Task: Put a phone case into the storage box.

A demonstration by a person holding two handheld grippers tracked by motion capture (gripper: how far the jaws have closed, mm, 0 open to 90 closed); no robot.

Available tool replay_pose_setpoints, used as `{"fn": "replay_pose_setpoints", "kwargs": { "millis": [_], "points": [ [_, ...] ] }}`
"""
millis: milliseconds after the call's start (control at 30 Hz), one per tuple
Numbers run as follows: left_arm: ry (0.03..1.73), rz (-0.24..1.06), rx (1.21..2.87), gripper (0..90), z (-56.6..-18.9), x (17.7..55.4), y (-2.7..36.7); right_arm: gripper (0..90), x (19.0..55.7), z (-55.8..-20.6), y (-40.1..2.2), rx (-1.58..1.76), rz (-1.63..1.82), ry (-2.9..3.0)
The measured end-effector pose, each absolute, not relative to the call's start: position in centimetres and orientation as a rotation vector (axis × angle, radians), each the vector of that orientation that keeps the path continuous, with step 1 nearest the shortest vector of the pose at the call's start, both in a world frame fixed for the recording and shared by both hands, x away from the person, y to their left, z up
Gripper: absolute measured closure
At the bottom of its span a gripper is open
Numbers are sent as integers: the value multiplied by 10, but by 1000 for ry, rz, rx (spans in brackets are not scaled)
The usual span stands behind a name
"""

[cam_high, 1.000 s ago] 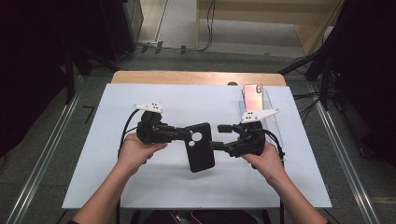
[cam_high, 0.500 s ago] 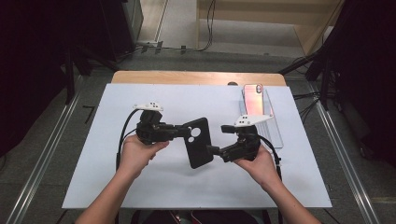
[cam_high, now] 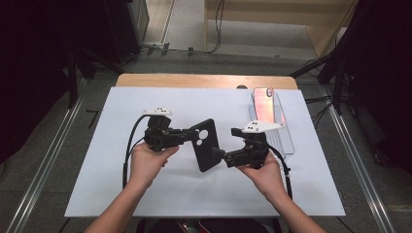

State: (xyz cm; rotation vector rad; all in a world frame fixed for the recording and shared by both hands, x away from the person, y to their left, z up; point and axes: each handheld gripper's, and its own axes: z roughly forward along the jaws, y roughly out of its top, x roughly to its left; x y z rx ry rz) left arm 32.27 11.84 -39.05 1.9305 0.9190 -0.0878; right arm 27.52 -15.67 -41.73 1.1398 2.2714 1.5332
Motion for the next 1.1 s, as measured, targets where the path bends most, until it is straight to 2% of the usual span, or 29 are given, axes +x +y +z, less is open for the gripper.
{"fn": "replay_pose_setpoints", "kwargs": {
  "millis": [433, 1100],
  "points": [
    [1010, -24, 1894, 773, -388, 318, 113, 0, 275, -422, -146, 1217, 1471, 2214],
    [1018, -42, 1905, 772, -389, 312, 102, 0, 282, -427, -117, 1239, 1380, 2202]
  ]
}}
